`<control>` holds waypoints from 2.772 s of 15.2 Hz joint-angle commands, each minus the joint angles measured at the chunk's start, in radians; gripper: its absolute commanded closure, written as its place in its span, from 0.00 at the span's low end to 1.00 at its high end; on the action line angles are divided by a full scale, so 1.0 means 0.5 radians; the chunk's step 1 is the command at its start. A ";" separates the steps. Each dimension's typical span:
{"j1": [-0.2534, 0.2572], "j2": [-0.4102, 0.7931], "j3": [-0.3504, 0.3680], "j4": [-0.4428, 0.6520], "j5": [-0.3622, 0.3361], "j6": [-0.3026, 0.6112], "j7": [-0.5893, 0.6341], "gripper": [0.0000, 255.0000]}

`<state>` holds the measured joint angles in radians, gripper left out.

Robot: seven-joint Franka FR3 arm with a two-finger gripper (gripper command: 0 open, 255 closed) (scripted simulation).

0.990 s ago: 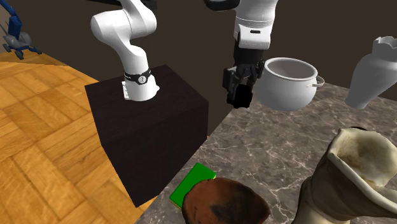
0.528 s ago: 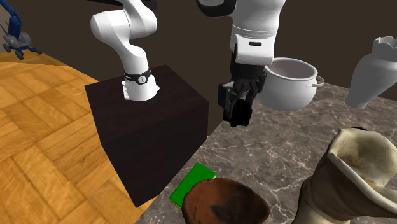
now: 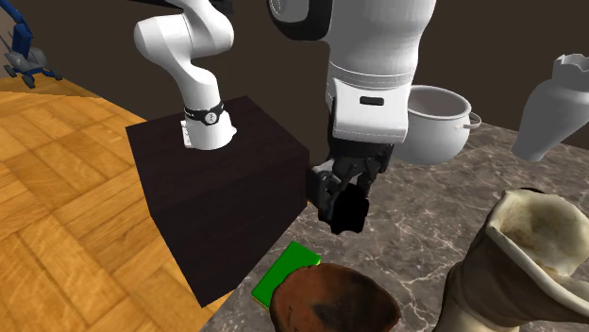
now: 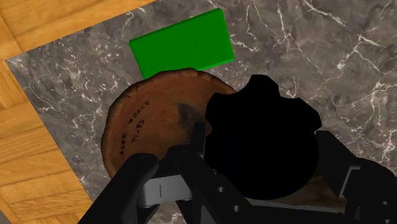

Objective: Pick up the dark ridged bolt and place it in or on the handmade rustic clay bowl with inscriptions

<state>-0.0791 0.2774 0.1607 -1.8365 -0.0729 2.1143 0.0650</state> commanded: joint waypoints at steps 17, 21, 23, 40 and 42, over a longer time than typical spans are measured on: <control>-0.155 0.655 -0.110 0.813 -0.030 -0.151 -0.288 1.00; -0.154 0.697 -0.113 0.771 -0.035 -0.067 -0.283 1.00; -0.154 0.720 -0.115 0.752 -0.038 -0.026 -0.281 1.00; -0.154 0.648 -0.109 0.815 -0.029 -0.159 -0.286 0.00; -0.154 0.630 -0.107 0.838 -0.027 -0.201 -0.288 0.00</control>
<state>-0.1562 0.5956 0.1067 -1.4270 -0.0869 2.0278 -0.0785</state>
